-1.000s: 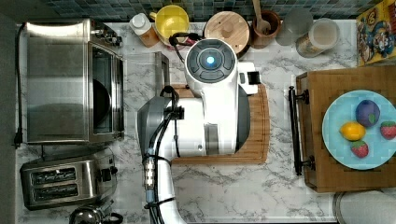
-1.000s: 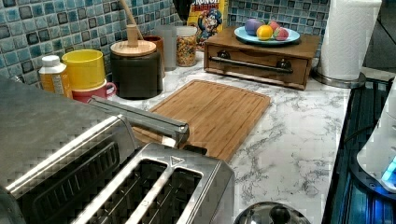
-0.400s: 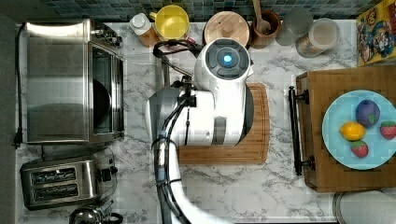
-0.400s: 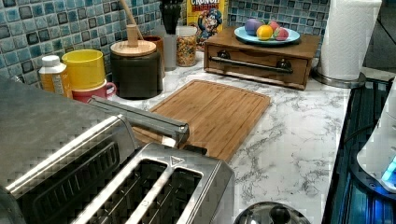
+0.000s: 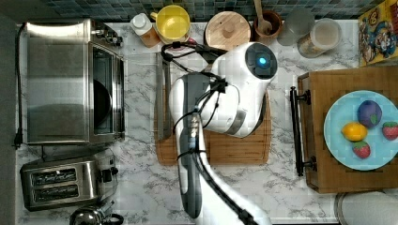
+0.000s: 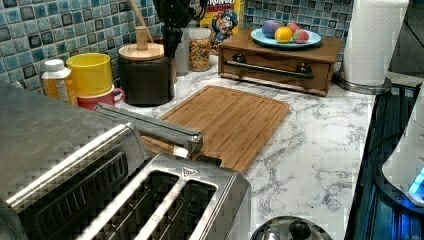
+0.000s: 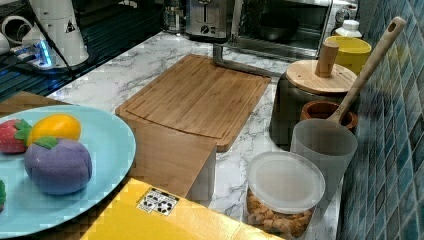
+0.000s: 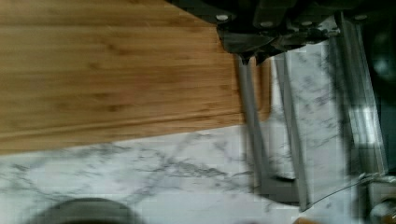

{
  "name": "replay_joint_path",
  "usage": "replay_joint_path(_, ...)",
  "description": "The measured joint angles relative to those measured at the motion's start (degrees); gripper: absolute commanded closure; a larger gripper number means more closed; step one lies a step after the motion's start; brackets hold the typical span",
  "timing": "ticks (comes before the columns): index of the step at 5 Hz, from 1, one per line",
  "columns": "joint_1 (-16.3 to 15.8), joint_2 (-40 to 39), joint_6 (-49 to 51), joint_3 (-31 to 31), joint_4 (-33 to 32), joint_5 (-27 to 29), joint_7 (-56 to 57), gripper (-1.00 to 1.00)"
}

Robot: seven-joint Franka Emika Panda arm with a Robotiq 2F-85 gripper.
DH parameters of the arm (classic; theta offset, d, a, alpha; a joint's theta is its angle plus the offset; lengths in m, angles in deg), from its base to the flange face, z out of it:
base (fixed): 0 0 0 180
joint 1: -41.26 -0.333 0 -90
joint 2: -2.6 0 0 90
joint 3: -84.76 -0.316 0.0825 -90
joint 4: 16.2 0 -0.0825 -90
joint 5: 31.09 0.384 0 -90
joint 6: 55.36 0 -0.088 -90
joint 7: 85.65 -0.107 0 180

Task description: Close the oven.

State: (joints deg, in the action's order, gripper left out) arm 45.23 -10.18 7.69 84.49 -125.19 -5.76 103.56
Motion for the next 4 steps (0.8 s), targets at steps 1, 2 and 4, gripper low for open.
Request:
replay_joint_path(1,2.4,-1.7,-0.2,0.0,-1.1,5.5,9.9,1.00)
replay_joint_path(2,4.6,-3.4,-0.3,0.3,-1.9,8.5,15.7,1.00)
replay_joint_path(4,8.5,-8.3,-0.5,-0.3,-2.1,18.1,26.7,1.00)
